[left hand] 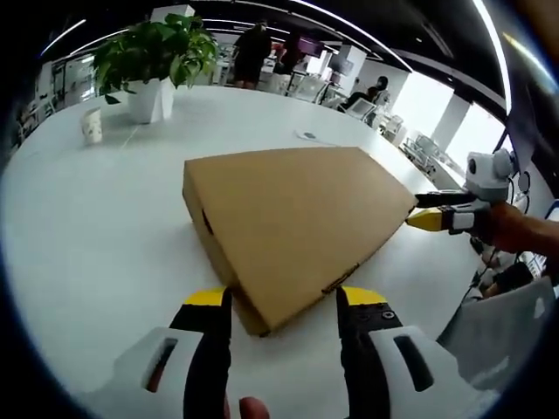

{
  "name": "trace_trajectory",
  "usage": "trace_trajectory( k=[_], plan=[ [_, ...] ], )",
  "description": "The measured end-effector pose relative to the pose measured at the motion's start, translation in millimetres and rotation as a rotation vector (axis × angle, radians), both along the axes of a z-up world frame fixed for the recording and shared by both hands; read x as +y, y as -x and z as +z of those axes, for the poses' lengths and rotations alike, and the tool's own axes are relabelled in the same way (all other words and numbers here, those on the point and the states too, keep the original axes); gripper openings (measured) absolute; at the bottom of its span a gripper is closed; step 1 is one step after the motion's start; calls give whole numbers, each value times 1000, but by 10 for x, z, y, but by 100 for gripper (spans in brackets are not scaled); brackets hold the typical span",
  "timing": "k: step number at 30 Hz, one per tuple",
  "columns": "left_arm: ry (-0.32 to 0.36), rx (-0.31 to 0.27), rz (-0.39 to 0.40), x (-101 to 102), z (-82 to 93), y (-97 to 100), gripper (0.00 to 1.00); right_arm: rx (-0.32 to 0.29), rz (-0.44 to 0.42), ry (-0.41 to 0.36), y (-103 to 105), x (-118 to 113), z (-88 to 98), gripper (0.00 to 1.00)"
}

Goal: Operate the shoe box by opening the lid, removing the specified soft item, and placing it in the target area until the item is outside and the box remains undamaged.

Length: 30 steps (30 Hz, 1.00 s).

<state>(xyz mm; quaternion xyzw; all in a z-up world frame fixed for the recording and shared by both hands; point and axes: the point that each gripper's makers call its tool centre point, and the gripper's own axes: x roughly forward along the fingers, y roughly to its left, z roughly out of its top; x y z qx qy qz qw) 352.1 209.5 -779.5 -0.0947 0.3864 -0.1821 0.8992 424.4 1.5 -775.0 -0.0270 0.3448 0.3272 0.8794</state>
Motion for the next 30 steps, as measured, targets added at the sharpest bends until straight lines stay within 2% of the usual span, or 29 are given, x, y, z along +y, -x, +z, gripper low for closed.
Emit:
trace_trajectory(
  k=[22,30],
  plan=[
    [0,9,4,218,11,432,48,13,34,-1,398,207,-25,51],
    [-1,9,0,238,16,467,47,18,34,-2,456,219,-18,50]
  ],
)
